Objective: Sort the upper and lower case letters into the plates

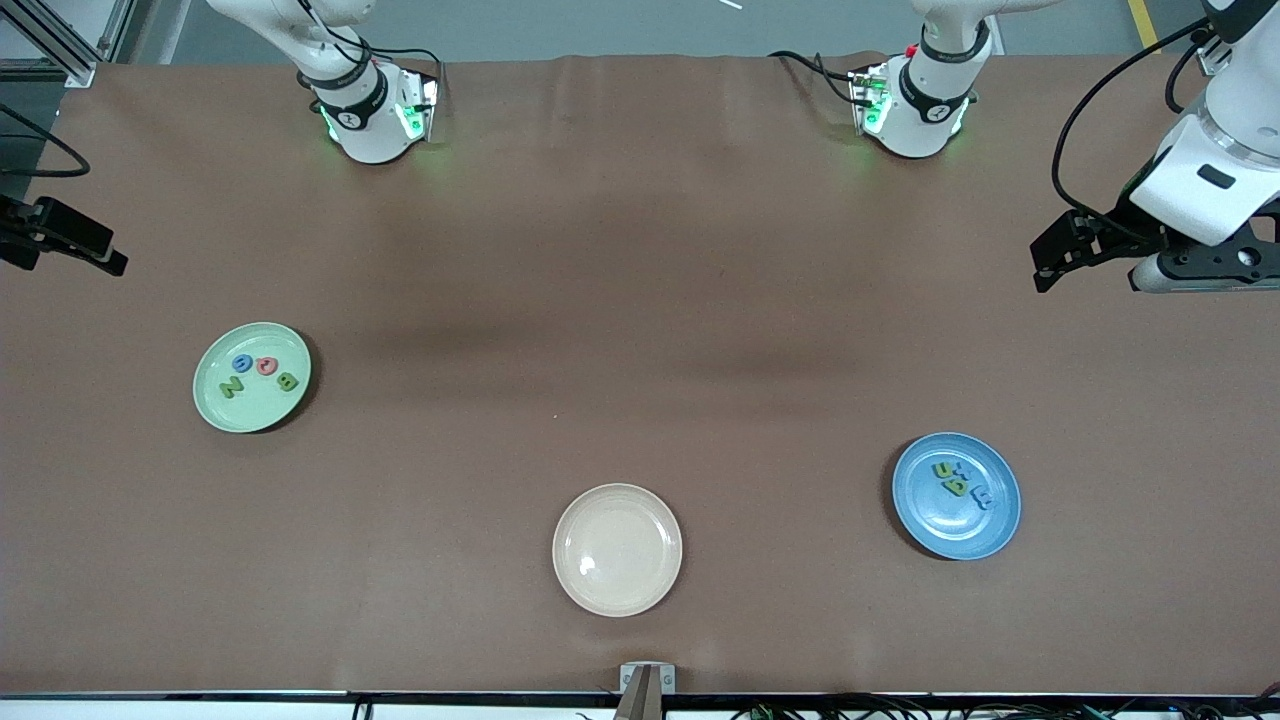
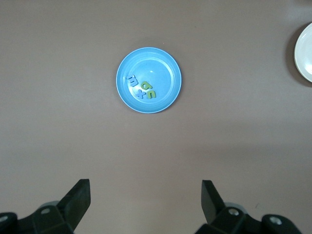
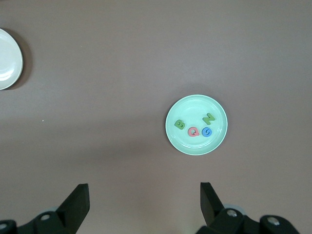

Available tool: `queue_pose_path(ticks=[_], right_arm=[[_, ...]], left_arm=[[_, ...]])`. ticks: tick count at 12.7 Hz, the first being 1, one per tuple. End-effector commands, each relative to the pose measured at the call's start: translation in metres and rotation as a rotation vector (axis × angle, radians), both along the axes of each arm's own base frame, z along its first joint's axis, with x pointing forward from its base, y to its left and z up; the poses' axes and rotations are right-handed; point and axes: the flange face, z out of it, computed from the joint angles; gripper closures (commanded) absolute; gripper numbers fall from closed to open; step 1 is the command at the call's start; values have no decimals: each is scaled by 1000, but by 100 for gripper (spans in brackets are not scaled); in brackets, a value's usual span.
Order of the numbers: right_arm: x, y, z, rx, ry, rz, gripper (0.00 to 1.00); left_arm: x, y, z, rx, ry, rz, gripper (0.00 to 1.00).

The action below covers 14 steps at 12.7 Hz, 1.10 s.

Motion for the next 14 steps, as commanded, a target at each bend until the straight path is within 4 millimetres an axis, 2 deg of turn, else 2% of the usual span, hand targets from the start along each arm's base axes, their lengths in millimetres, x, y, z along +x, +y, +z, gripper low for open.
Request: queue_pose_path(ticks=[1,7,11,14], right_arm=[[-9,4,0,-11,-8,-11,0],[-8,4,3,-10,-16,-11,0],[-8,3,4,-10,-18,-13,0],[-8,3,4,-10,-18,-14,0]], left_arm=[[-2,4,7,-16,-6,-6,0],[0,12,5,-14,-2,8,0],[3,15,12,-5,-19,10,0],[-1,15,9,1,21,8,0]])
